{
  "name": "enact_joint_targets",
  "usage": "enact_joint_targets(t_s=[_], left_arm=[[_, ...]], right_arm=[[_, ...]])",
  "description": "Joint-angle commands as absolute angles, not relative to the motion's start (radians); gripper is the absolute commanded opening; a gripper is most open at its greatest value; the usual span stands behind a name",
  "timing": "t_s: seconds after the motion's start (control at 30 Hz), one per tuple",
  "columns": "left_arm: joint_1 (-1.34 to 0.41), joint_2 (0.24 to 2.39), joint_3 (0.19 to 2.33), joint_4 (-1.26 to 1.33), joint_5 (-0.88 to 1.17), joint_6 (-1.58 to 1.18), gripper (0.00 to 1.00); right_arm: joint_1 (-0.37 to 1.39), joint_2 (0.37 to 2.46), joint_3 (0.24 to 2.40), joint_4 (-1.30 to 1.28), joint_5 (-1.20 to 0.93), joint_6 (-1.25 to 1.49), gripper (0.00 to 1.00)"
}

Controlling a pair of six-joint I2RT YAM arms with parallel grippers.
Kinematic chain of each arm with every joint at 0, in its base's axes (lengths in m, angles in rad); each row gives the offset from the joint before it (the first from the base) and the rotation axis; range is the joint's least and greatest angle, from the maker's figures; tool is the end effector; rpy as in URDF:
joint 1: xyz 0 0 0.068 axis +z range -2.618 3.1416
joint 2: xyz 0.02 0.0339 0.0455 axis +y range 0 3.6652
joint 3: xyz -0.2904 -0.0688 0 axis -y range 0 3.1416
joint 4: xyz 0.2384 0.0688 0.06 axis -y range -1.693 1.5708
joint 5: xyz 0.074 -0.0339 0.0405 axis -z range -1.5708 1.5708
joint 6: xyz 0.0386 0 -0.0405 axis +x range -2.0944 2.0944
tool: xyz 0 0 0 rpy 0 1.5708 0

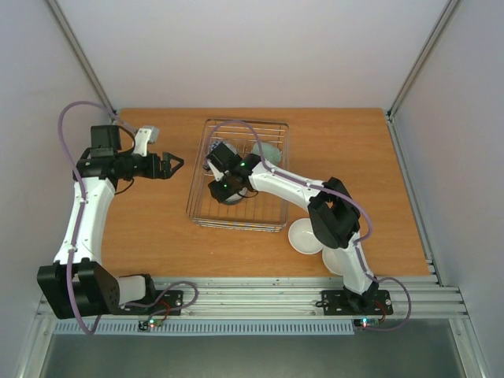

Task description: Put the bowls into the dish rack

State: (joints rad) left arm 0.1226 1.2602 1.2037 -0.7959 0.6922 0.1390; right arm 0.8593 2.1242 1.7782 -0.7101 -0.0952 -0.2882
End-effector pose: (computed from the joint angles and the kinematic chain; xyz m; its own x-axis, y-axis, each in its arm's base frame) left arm 0.2421 0.0050 0.3584 -0.6953 0.0218 -0.7184 0.4232 0.8203 -0.3847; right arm 0.3058 0.3603 0.2383 -0.3220 -0.8067 -0.4955 -0.9137 0.4018 -0.0606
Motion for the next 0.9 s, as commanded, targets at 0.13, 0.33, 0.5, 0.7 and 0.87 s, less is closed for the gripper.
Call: enact_joint_targets(t_s=[0.13,0.33,0.5,0.7,0.87], left_arm=[[0.119,1.24,1.183,-0.76,0.709,0.153,0.99],[0.12,1.236,1.175,-0.761,0.712,0.155,0.99],[0.12,1.241,1.173,-0.761,0.715,0.156,0.99],[0.119,1.236,1.168,-0.765,0.711,0.159,0.99],[0.119,1.236,1.167,-0.765,0.709,0.16,1.0]], right_arm=[[0.867,1.983,1.788,-0.675,-0.063,-0.314,0.47],[0.862,1.959,1.785,-0.756,0.163,-0.323,0.5],[0.835,1.983,1.779,-0.795,0.211,-0.286,0.5],[0.804,2.02,1.778,-0.805,0.213,-0.26,0.49],[0.788,2.052,1.771,-0.799,0.19,-0.251,0.47]])
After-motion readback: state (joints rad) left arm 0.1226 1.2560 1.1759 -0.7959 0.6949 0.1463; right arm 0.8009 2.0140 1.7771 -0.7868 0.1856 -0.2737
